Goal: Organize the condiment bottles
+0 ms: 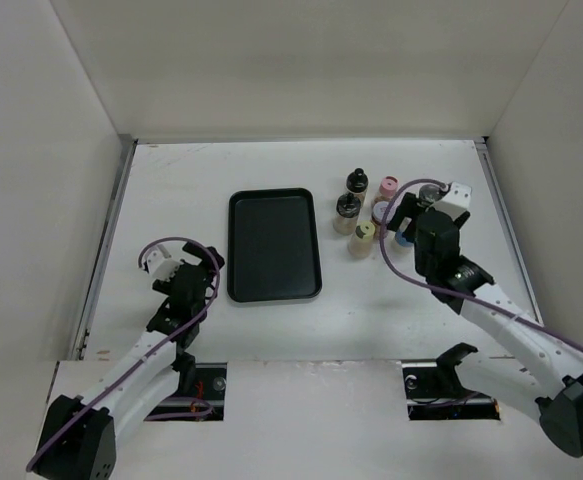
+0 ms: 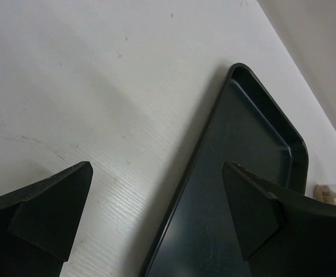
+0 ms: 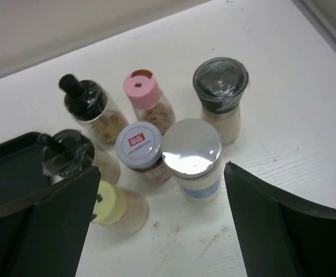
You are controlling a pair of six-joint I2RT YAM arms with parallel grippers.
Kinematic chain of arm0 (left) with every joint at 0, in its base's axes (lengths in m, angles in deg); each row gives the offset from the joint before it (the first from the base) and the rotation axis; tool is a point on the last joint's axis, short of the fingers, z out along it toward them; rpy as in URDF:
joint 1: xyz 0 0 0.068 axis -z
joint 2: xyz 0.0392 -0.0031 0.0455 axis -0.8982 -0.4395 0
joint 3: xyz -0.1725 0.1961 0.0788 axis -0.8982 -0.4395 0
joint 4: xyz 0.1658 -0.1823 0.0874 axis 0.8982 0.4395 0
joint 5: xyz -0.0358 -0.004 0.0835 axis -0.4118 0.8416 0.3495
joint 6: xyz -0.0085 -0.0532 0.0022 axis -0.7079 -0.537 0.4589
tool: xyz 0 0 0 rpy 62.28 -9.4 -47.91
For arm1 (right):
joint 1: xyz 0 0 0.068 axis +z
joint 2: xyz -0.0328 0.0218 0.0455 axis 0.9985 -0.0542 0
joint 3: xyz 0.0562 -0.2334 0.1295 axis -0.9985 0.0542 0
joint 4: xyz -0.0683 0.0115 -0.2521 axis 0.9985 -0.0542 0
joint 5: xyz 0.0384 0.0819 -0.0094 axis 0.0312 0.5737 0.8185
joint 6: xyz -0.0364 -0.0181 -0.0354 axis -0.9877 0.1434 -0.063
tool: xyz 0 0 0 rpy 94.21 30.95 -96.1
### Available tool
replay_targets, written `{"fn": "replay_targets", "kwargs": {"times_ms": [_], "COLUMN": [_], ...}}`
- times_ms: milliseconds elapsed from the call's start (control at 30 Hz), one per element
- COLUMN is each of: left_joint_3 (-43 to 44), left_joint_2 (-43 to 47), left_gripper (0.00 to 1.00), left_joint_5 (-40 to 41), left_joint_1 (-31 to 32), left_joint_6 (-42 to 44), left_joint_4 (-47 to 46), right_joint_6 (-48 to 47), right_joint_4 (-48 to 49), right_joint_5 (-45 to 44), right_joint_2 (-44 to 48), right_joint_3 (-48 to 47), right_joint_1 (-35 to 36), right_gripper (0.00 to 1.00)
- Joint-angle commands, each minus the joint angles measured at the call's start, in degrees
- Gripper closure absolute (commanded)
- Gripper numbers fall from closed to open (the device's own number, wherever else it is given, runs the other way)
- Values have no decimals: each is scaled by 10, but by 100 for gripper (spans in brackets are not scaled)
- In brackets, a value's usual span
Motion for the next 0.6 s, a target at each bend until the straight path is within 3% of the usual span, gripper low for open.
{"fn": "replay_targets", "kwargs": {"times_ms": [0, 267, 400, 500, 567], "left_joint_3": [-7, -11, -11, -11, -9], "left_joint_2": [-3, -5, -8, -8, -14], "left_gripper": [0, 0, 0, 0, 0], "left_joint_5": [-13, -25, -26, -29, -29], "left_joint_1": [8, 10, 9, 6, 8], "left_joint_6": [-5, -3, -3, -3, -2], "left_joint_4": [-44, -53, -56, -56, -61], "right_joint_6": [-11, -10, -2, 3, 13], "right_joint_4": [-21, 41, 59, 76, 75], "right_joint_5": [-6, 70, 103, 104, 100], "right_joint_2": [-41, -144, -192, -215, -216], "right_joint_3": [-38, -63, -70, -68, -67], "right_joint_1": [-29, -112, -120, -120, -121], "right_gripper": [3, 3, 6, 16, 34]}}
